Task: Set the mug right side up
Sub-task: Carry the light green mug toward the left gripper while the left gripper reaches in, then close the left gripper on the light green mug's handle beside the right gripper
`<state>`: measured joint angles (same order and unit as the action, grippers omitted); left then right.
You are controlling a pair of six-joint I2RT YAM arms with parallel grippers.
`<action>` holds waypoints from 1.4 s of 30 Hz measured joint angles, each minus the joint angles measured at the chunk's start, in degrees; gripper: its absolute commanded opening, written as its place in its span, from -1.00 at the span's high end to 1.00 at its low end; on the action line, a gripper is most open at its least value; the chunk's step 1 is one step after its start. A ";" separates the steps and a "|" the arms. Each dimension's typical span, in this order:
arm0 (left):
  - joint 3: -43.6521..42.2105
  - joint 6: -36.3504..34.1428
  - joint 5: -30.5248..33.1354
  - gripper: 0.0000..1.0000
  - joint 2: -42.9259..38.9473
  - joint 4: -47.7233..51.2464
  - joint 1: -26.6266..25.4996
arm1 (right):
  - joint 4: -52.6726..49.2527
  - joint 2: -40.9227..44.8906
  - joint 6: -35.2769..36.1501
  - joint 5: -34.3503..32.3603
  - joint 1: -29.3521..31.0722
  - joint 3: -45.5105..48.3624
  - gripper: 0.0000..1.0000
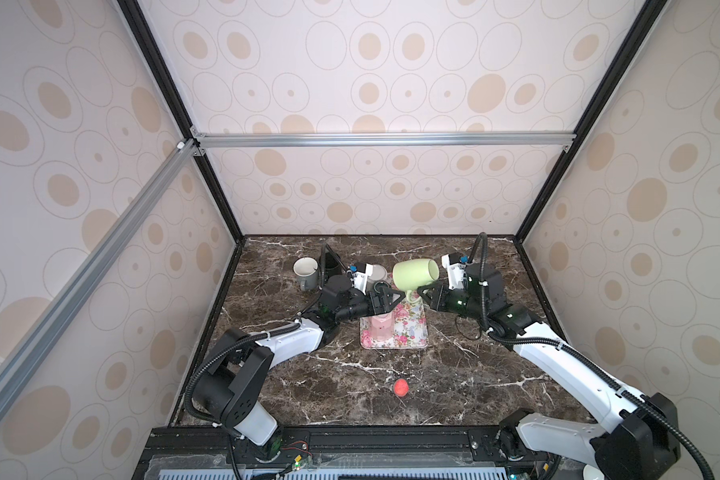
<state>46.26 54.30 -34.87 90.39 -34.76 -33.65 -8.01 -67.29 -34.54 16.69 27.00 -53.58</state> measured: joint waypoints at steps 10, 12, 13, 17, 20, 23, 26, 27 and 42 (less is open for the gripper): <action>1.49 2.01 -0.96 -0.84 1.03 -3.19 -0.02 | 4.26 0.00 -2.14 1.33 0.00 1.90 1.00; 1.86 2.29 -1.05 -0.80 1.14 -3.76 -0.13 | 5.55 0.00 -2.60 1.79 0.00 2.54 1.00; 2.01 2.49 -1.11 -0.78 1.22 -4.02 -0.17 | 6.29 0.00 -2.82 1.97 0.00 2.89 1.00; 2.10 3.04 -1.25 -0.75 1.38 -4.74 -0.33 | 8.33 0.00 -3.82 2.60 0.00 4.04 1.00; 2.16 3.34 -1.31 -0.73 1.38 -5.07 -0.57 | 9.86 0.00 -4.17 2.89 0.00 4.50 1.00; 2.54 3.52 -1.31 -0.70 1.38 -5.09 -0.83 | 11.65 -0.07 -4.68 2.89 0.00 4.76 1.00; 3.04 3.96 -1.38 -0.64 1.38 -5.27 -1.09 | 14.12 -0.13 -4.96 2.89 0.00 5.44 1.00; 3.13 4.20 -1.44 -0.62 1.38 -5.40 -1.18 | 14.93 -0.31 -5.07 2.95 0.00 5.64 1.00; 4.83 6.99 -1.68 -0.06 2.67 -9.22 -1.46 | 23.76 -3.69 -8.09 5.62 -0.07 7.34 1.00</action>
<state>51.09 61.30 -36.56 93.06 -43.99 -35.11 15.75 -70.98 -42.63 22.31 26.94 -46.24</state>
